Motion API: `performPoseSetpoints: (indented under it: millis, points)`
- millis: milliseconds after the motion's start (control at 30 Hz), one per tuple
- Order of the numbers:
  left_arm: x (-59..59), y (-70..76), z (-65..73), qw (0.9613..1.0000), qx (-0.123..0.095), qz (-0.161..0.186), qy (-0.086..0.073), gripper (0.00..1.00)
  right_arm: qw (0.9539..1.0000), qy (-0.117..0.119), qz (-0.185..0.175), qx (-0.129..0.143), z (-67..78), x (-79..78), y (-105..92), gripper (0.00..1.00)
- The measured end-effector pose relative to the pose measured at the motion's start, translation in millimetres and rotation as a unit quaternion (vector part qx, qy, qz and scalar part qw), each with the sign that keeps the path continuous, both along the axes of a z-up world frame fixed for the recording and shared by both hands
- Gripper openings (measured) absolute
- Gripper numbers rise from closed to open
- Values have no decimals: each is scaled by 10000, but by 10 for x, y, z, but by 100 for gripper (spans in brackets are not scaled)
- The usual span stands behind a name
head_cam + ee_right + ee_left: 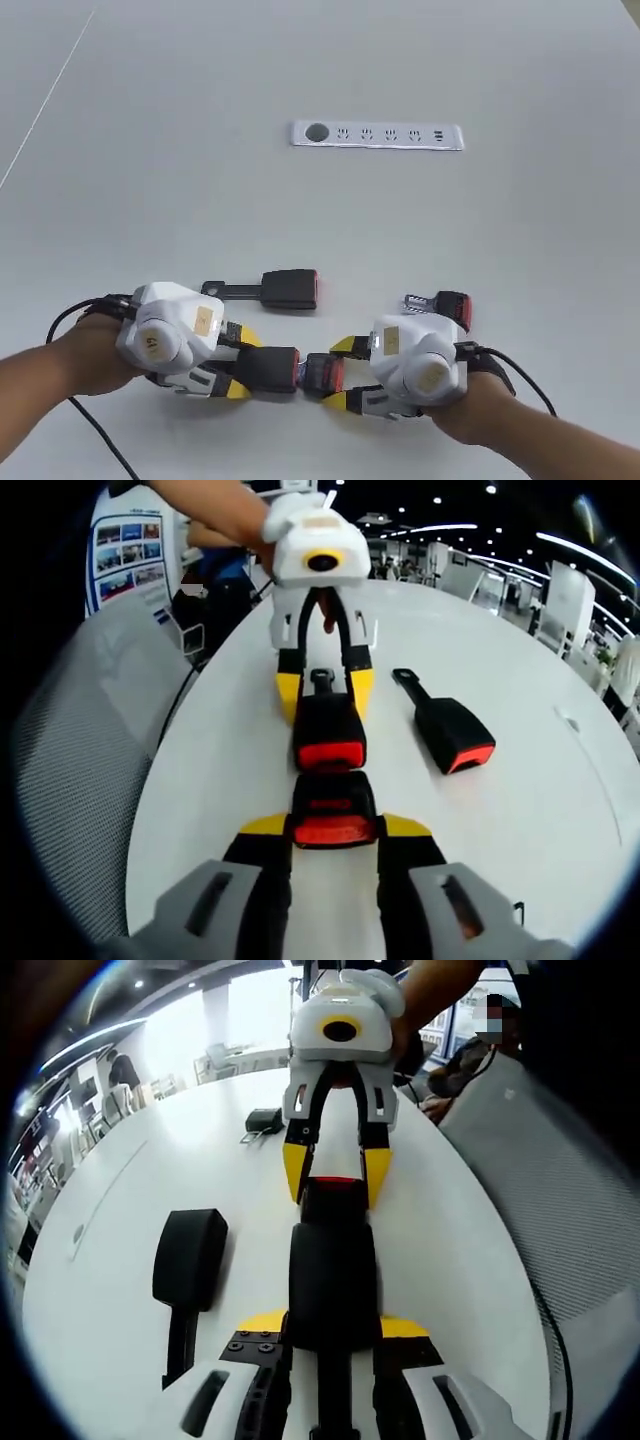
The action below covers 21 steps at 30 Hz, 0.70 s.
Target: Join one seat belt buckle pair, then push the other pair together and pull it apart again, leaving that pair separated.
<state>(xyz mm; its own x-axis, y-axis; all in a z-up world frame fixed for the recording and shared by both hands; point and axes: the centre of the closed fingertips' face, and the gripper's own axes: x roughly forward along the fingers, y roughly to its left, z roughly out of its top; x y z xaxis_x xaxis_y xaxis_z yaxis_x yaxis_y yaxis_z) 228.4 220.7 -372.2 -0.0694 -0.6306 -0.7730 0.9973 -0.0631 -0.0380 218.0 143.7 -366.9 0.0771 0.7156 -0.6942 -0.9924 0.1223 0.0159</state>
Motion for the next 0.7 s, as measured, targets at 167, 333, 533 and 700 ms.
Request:
performPoseSetpoints:
  millis: [167,333,533,700]
  points:
    - [-6,-8,3,10000,-16,-3,14,31,10000,4,-26,60,5,-4,-3,31]
    - [-12,-16,3,10000,-14,-18,18,31,9999,24,-65,108,4,-5,-6,31]
    - [-16,-26,9,10000,-6,-43,5,31,9998,79,-105,143,10,-3,-2,32]
    - [-27,-39,20,9998,145,-152,-74,32,9999,50,-88,72,20,-21,13,34]
